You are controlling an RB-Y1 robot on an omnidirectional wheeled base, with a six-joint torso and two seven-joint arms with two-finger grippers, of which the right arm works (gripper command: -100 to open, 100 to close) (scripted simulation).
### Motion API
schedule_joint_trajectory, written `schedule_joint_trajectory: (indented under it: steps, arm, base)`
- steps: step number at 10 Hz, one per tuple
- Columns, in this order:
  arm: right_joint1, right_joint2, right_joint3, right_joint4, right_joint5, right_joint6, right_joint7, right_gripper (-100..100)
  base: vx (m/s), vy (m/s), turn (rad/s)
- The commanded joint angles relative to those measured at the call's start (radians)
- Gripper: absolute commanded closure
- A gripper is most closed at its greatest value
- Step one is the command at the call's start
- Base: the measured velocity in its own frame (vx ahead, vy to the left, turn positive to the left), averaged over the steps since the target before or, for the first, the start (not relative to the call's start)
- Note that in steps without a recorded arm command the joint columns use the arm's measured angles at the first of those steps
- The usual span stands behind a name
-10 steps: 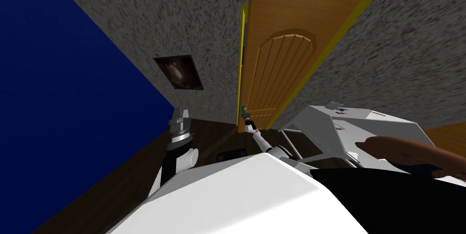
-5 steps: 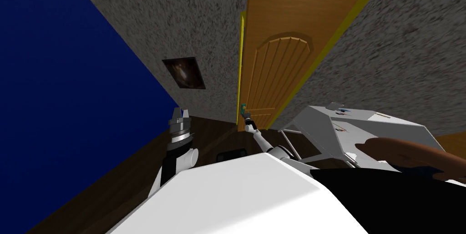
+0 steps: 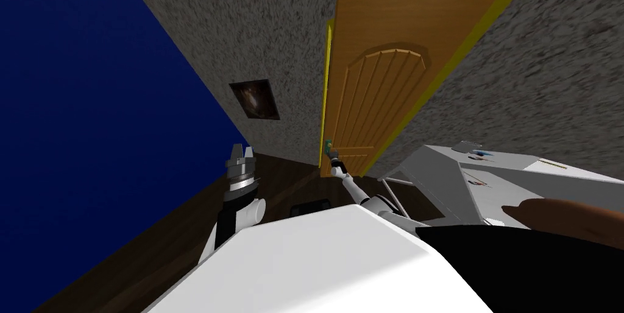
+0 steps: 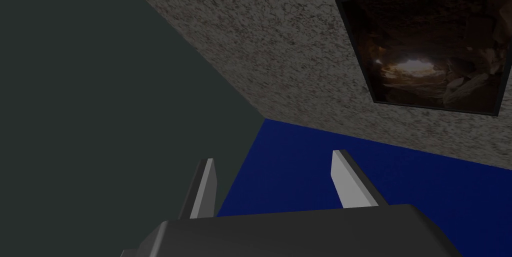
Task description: Pull the door open
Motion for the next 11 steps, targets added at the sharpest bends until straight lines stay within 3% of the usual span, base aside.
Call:
schedule_joint_trajectory:
  steps: [1, 2, 4, 6, 7, 8, 11]
  arm:
    - [0.007, -0.039, -0.009, 0.011, -0.009, -0.009, -0.035, -100]
    - [0.007, -0.039, -0.009, 0.011, -0.009, -0.009, -0.035, -100]
    - [0.022, -0.097, -0.022, 0.022, -0.022, -0.020, -0.081, -100]
    - [0.030, -0.128, -0.029, 0.027, -0.029, -0.025, -0.105, -100]
    - [0.020, -0.111, -0.026, 0.034, -0.025, -0.026, -0.093, -100]
    - [0.020, -0.111, -0.026, 0.034, -0.025, -0.026, -0.093, 100]
    - [0.020, -0.111, -0.026, 0.034, -0.025, -0.026, -0.093, 100]
  base:
    - [0.186, 0.061, 0.139]
    - [0.139, 0.026, 0.080]
    - [0.130, 0.015, 0.174]
    - [0.146, 0.003, 0.131]
    - [0.056, -0.001, 0.023]
    - [-0.006, -0.004, -0.038]
    - [-0.015, -0.006, 0.001]
